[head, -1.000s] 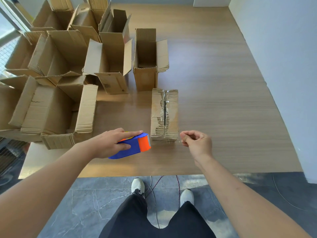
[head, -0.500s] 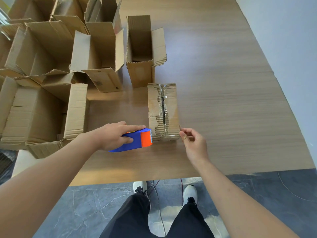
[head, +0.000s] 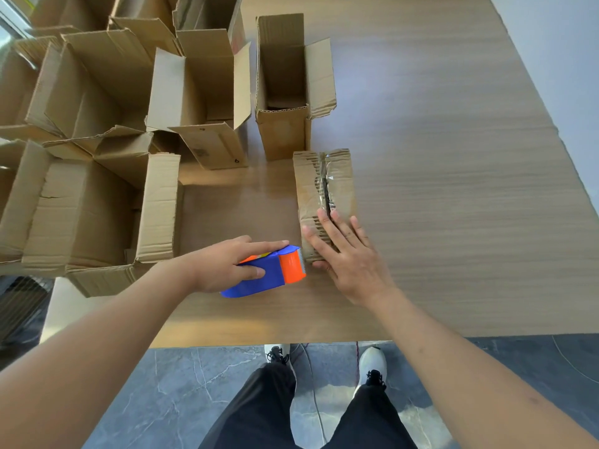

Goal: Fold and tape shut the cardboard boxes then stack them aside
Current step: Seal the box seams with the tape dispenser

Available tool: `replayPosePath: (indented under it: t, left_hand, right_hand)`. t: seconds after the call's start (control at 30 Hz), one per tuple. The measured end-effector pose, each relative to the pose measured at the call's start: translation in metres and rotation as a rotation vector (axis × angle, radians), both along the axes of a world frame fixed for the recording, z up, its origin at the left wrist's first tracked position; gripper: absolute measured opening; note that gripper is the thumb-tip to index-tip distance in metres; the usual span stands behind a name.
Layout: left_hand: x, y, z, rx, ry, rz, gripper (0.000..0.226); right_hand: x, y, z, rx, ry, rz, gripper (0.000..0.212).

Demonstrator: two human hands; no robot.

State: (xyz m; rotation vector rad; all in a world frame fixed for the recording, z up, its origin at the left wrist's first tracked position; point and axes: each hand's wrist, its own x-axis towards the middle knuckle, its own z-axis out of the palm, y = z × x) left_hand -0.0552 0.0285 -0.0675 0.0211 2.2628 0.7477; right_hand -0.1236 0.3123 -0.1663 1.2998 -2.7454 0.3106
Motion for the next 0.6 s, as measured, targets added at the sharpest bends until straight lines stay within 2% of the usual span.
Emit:
replayPosePath:
  t: [0.17, 0.37, 0.6]
  left_hand:
    - [0.015, -0.017, 0.001, 0.018, -0.030, 0.012, 0.064]
    - [0.010, -0.002, -0.003, -0.112, -0.053, 0.014, 0.054]
    - [0.006, 0.015, 0.000, -0.086, -0.132, 0.026, 0.048]
  right_hand:
    - [-0.004, 0.003, 0.003, 0.048, 0.011, 0.030, 0.061]
    - [-0.004, 0.002, 0.011, 0.107, -0.059, 0.026, 0.060]
    - [-0.002, -0.003, 0.023, 0.143, -0.202, -0.012, 0.061]
